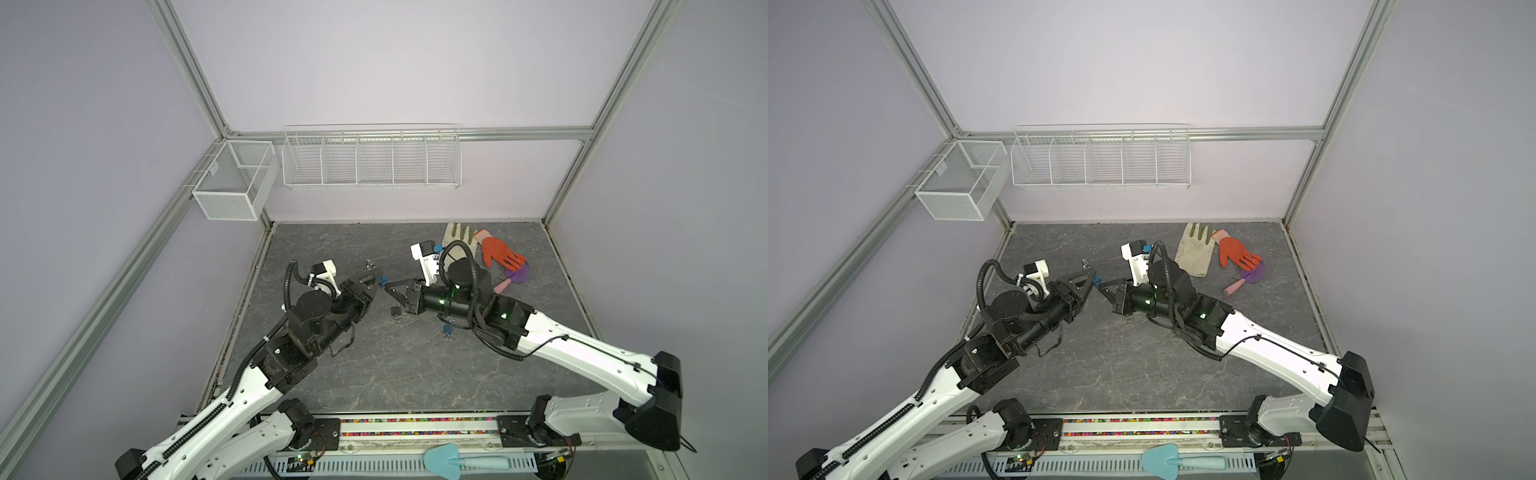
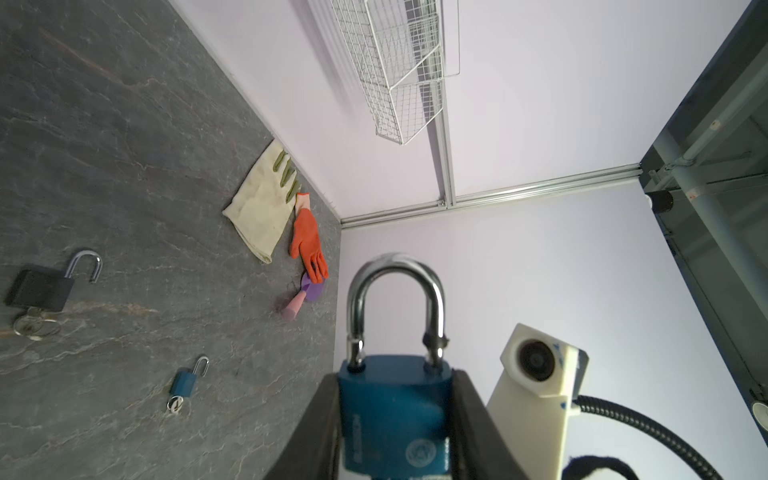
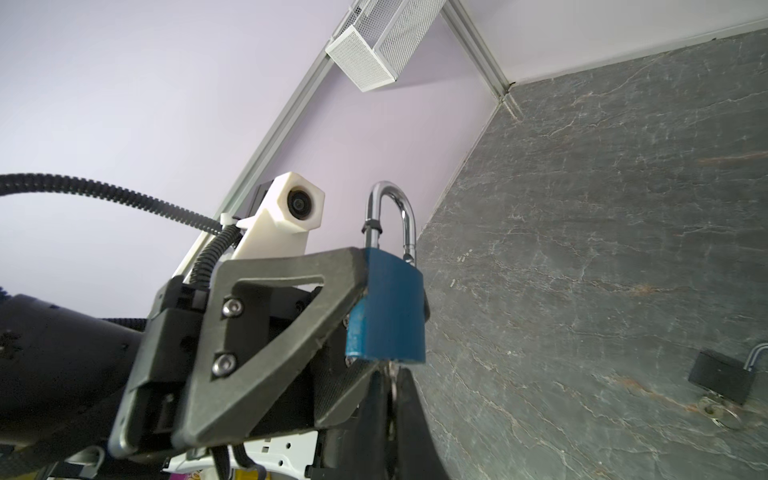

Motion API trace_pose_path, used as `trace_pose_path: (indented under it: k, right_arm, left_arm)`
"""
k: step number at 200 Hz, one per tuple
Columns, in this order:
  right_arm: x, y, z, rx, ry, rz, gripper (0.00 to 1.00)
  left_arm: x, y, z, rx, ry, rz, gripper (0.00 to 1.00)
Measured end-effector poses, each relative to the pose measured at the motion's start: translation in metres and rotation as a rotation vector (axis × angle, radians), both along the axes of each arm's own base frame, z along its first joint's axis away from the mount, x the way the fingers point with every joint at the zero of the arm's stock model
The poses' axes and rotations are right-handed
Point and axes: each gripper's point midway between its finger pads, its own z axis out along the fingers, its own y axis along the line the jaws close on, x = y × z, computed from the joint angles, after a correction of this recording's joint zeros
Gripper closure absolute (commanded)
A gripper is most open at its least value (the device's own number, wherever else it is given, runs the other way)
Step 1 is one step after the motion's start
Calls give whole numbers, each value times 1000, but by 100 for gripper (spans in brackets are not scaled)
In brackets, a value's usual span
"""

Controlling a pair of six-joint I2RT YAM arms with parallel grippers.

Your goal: Unlock with the key

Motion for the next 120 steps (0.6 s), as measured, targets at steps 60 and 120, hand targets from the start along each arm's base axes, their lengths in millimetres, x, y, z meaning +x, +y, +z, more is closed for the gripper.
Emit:
trace_pose_path:
  k: [60, 120]
  right_arm:
    - [1, -1, -2, -26, -33, -28, 90]
    - [9, -13, -9, -169, -165, -92, 57]
  left_arm:
    - [1, 1, 1, 25, -43, 5, 100]
    - [0, 4, -14, 228, -81, 7, 100]
